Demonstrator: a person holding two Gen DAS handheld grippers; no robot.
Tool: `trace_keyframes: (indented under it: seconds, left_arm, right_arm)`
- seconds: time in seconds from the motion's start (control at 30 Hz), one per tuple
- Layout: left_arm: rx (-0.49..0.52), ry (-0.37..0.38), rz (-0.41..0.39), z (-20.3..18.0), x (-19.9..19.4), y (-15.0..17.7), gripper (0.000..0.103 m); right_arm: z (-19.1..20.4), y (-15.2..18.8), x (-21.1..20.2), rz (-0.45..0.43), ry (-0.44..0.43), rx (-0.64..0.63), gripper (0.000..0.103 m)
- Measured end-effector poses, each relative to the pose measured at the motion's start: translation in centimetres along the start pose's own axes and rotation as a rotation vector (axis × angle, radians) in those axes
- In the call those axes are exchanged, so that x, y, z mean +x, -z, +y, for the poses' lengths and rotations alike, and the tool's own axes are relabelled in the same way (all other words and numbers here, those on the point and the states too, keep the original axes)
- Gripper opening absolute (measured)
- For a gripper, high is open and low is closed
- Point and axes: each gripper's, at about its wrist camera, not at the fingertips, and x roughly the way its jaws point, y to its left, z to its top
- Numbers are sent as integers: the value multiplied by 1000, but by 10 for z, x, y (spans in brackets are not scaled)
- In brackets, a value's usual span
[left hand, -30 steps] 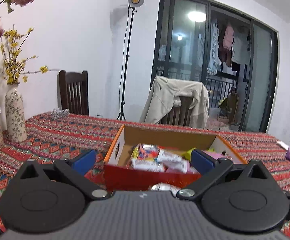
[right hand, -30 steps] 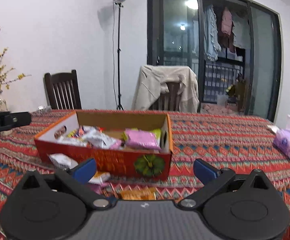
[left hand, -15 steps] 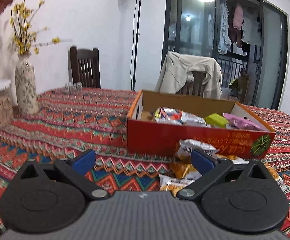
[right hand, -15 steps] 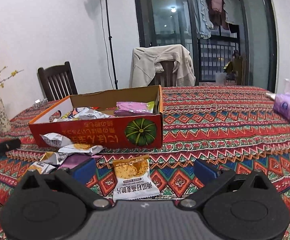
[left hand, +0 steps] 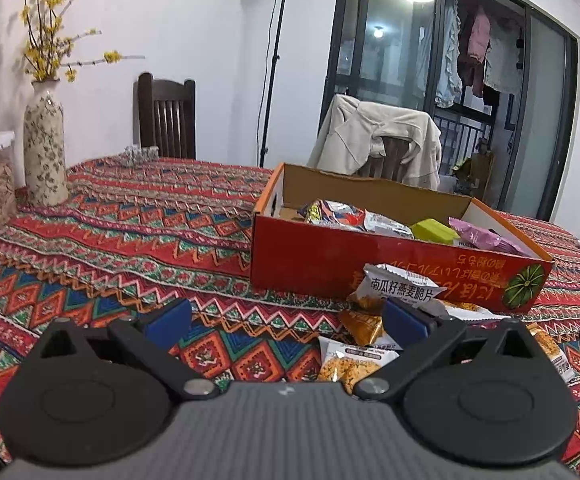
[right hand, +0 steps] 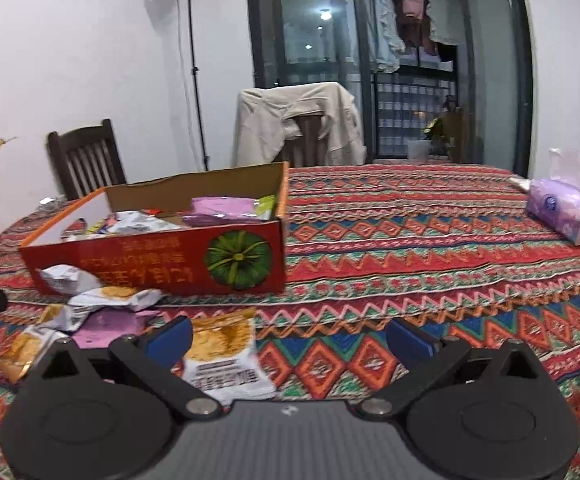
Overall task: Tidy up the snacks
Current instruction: 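Grasp a yellow biscuit packet with the right gripper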
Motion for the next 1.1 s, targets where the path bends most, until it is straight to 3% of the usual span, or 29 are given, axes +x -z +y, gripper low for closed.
trace_keyframes:
  seconds: [0.27, 0.33, 0.47, 0.5, 0.83, 0.87, 0.97, 1.1]
  left_arm:
    - [-18, 10, 2, 3, 1, 0, 103]
    - [-34, 6, 6, 6, 1, 0, 103]
    - [-60, 8, 34, 10, 5, 0, 103]
    - [-61, 11, 34, 11, 5, 0, 103]
    - [-60, 13, 24, 9, 5, 0, 103]
    - [-62, 16, 24, 9, 5, 0, 103]
    - [-57, 11, 31, 9, 6, 0, 103]
    - [-56, 9, 23, 9, 4, 0, 103]
  right_arm:
    - [15, -5, 25, 89, -48, -63, 103]
    - [23, -3, 34, 119, -62, -97, 100]
    - [30, 2, 50, 162, -81, -99, 82]
    - [31, 3, 52, 169, -83, -103, 82]
    - [40, 5, 53, 162, -98, -150, 79]
    - [39, 5, 52, 160, -106, -149, 75]
    - [40, 5, 48, 141, -126, -158, 45]
    - [39, 4, 45, 121, -95, -147, 39]
